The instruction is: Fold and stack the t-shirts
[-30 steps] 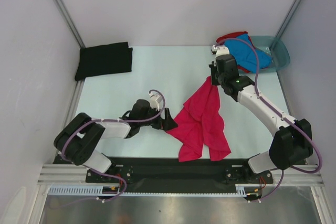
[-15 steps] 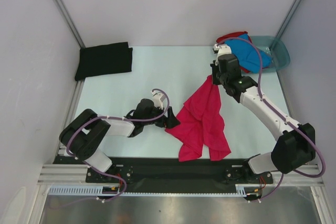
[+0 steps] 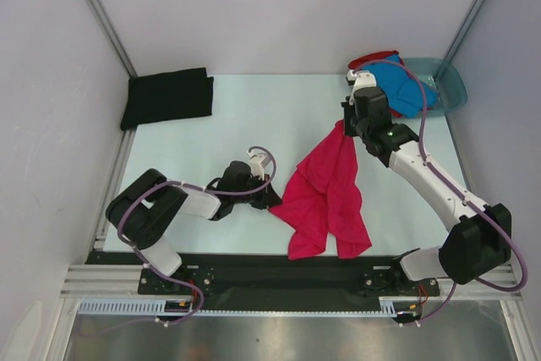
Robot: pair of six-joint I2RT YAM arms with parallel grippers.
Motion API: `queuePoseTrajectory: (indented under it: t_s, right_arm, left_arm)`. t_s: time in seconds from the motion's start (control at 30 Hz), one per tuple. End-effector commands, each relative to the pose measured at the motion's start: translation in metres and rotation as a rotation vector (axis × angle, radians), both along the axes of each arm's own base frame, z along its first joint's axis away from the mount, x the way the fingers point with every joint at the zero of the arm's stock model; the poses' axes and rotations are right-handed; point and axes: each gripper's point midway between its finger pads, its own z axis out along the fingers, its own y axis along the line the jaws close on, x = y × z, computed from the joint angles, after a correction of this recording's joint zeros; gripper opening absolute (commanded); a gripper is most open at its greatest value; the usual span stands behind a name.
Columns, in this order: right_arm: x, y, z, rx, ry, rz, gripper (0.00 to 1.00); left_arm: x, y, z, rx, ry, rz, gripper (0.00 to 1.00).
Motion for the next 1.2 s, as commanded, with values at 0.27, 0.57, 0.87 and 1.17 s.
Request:
queuePoseTrajectory:
  t_s: [0.27, 0.57, 0.87, 1.17]
  right_arm:
    - [-0.027, -0.014, 0.061, 0.061, -0.111, -0.012, 0.0]
    - [-0.097, -0.006, 0.113, 0.188, -0.165, 0.138, 0.0]
    - [-0.169, -0.014, 0.153, 0.266, -0.197, 0.235, 0.0]
    - [-0.209, -0.044, 0.19, 0.311, -0.324, 0.191, 0.0]
  left_arm:
    - [0.005, 0.005, 0.083, 0.038, -0.16, -0.02, 0.0]
    - [-0.004, 0.051, 0.191, 0.066, -0.346, 0.095, 0.0]
    - [-0.046, 0.108, 0.271, 0.033, -0.448, 0.204, 0.0]
    - [-0.094, 0.175, 0.342, -0.025, -0.569, 0.347, 0.0]
